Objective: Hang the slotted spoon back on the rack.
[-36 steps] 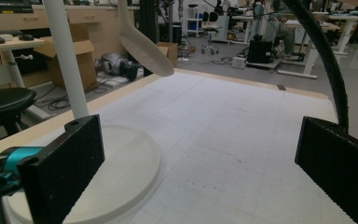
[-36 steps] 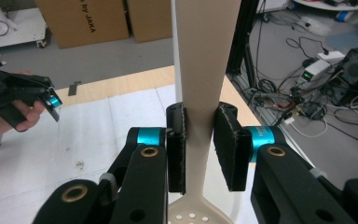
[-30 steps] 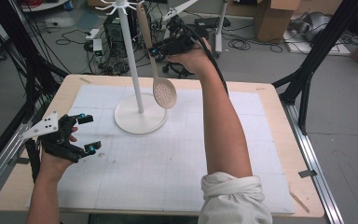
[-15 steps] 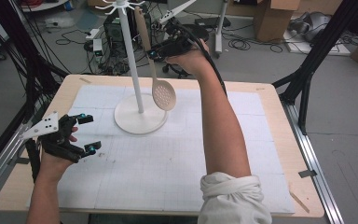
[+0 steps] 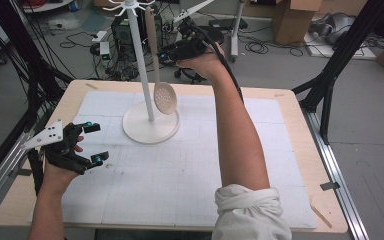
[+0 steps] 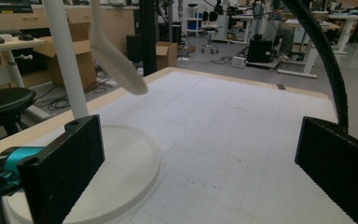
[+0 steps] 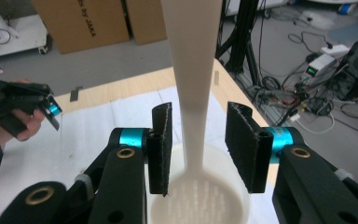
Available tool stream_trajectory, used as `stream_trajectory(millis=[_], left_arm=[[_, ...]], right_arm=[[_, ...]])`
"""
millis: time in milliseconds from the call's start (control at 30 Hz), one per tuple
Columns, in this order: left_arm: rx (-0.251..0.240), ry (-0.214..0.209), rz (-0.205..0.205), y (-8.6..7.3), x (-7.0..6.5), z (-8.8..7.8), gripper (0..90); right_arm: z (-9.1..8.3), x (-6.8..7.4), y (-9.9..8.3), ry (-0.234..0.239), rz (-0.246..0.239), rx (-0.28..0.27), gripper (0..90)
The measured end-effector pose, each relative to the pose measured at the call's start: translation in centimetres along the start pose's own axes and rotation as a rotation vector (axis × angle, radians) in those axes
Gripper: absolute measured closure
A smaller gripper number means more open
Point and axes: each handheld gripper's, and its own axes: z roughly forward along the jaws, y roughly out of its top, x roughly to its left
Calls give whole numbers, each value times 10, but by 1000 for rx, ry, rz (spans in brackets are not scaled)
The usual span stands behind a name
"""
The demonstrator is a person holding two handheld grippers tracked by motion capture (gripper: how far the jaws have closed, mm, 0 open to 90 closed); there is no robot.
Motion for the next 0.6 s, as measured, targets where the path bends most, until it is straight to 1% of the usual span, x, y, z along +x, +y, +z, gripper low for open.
stream_trajectory(millis=[100, 167, 233, 267, 333, 367, 433, 467, 500, 567, 600], left_arm=[[6, 0, 3, 0, 0, 0, 18], [7, 1, 0, -1, 0, 1, 18], [11, -2, 2, -1, 0, 2, 18], [15, -1, 2, -1, 0, 2, 18], [18, -3, 4, -1, 0, 3, 18], [19, -1, 5, -1, 0, 3, 18], [17, -1, 6, -1, -1, 4, 18], [17, -2, 7, -1, -1, 4, 18], [19, -1, 5, -1, -1, 4, 18], [26, -2, 7, -1, -1, 5, 18], [27, -3, 6, -1, -1, 5, 18]], right_arm=[[-4, 2, -3, -4, -8, 5, 586], [-8, 4, -6, -10, -11, -7, 562], [-12, 6, -11, -8, -18, -17, 551], [-13, 8, -14, -11, -18, -16, 529], [-16, 9, -20, -26, -23, -16, 515], [-19, 10, -23, -21, -17, -23, 515], [-24, 12, -30, -23, -22, -43, 513], [-28, 14, -34, -19, -14, -52, 512], [-30, 15, -38, -16, -19, -61, 509], [-37, 18, -45, -29, -19, -84, 487], [-41, 20, -50, -21, -19, -99, 486]])
